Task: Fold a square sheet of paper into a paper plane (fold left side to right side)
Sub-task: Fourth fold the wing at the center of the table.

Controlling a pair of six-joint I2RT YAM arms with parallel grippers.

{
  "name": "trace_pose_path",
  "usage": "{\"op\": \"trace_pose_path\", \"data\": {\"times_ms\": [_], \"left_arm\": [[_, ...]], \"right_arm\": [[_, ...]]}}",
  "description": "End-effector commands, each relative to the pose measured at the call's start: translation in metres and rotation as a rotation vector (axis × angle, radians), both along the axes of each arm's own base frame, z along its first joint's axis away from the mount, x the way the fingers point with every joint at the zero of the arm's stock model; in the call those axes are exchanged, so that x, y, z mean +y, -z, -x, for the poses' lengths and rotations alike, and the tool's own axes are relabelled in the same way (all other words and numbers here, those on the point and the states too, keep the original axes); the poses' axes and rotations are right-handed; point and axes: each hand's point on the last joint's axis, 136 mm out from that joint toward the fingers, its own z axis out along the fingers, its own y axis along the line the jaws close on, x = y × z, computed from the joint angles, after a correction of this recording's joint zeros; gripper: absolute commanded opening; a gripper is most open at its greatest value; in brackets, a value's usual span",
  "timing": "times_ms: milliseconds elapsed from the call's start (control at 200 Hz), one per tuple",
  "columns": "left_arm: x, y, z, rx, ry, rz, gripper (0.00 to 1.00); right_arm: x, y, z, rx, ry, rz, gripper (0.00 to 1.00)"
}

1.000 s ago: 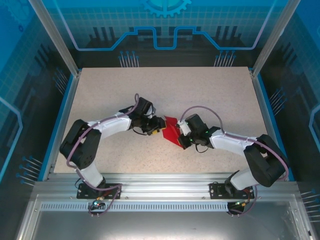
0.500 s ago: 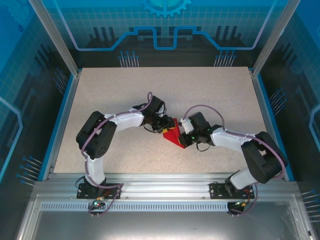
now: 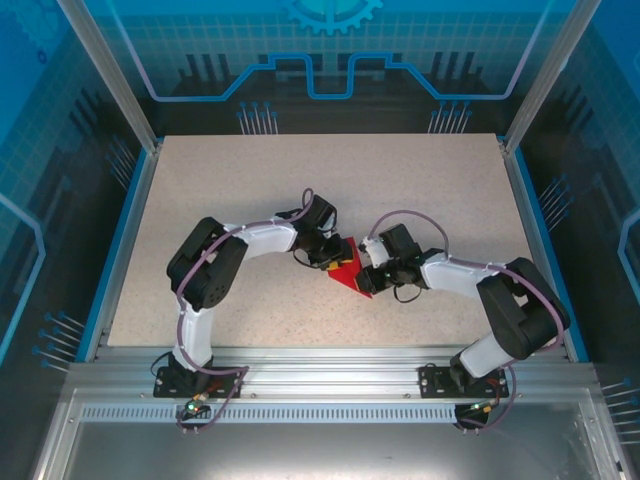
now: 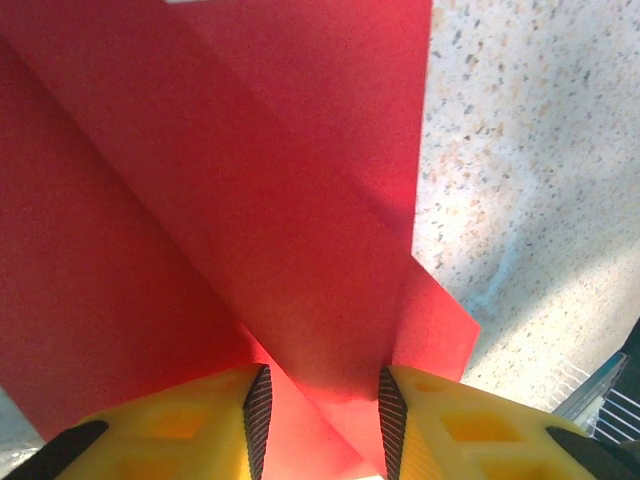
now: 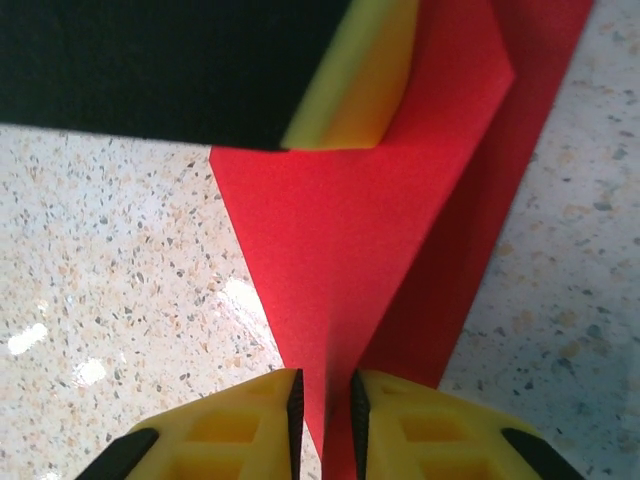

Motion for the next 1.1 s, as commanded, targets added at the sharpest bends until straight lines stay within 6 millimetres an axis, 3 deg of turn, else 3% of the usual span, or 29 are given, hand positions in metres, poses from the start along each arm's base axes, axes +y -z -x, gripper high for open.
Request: {"op": "trace_pose_path", "data": {"times_ms": [0, 85, 295, 625, 1095], "left_arm": [[-0.002, 0.006, 0.004, 0.035, 0.003, -0.012, 0.38], [-0.001, 0.004, 0.003, 0.031, 0.005, -0.019, 0.37], [-0.002, 0.004, 0.003, 0.03, 0.007, -0.021, 0.37], [-0.001, 0.005, 0.003, 0.032, 0.003, -0.023, 0.37], [-0.001, 0.004, 0.004, 0.03, 0.002, -0.024, 0.37]], "right_arm": [[-0.001, -0.024, -0.008, -0.001, 0.033, -0.108, 0.27], [-0.007, -0.035, -0.015, 0.017, 0.069, -0.169, 0.33], [-0.008, -0.046, -0.037, 0.106, 0.106, -0.297, 0.35], [0.002, -0.024, -0.053, 0.212, 0.107, -0.31, 0.32], [0.0, -0.002, -0.044, 0.299, 0.125, -0.295, 0.24]]}}
